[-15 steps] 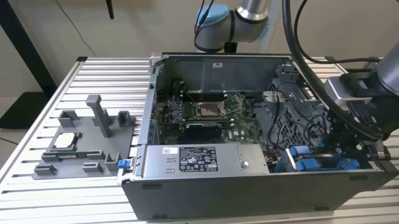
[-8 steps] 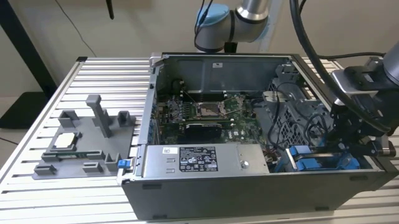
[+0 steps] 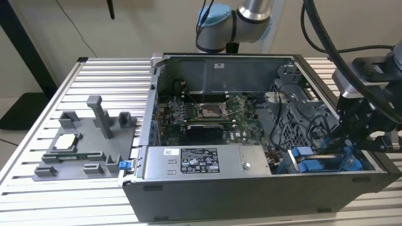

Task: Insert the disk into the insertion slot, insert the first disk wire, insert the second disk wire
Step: 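Insert the first disk wire, then insert the second disk wire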

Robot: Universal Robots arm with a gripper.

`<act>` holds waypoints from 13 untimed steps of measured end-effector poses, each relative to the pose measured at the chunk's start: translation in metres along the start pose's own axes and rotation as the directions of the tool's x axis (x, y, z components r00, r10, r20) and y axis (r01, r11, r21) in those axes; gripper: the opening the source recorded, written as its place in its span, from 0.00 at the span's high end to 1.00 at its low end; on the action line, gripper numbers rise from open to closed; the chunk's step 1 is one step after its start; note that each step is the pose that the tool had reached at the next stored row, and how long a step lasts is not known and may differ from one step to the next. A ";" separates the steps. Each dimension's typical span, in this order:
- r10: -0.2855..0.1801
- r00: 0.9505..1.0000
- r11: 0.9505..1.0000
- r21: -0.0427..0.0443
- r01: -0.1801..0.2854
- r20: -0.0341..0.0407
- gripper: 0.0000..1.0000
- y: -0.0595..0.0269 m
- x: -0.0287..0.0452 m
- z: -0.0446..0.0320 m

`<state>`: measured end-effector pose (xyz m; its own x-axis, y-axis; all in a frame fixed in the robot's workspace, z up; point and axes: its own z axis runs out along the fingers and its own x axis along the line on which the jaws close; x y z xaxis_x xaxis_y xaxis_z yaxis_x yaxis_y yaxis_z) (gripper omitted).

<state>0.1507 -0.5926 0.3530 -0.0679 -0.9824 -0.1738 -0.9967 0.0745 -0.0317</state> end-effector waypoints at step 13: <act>0.000 1.000 1.000 0.000 0.000 0.000 0.00 -0.0055 -0.0034 -0.0069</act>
<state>0.1562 -0.5909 0.3605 -0.0680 -0.9825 -0.1736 -0.9967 0.0746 -0.0317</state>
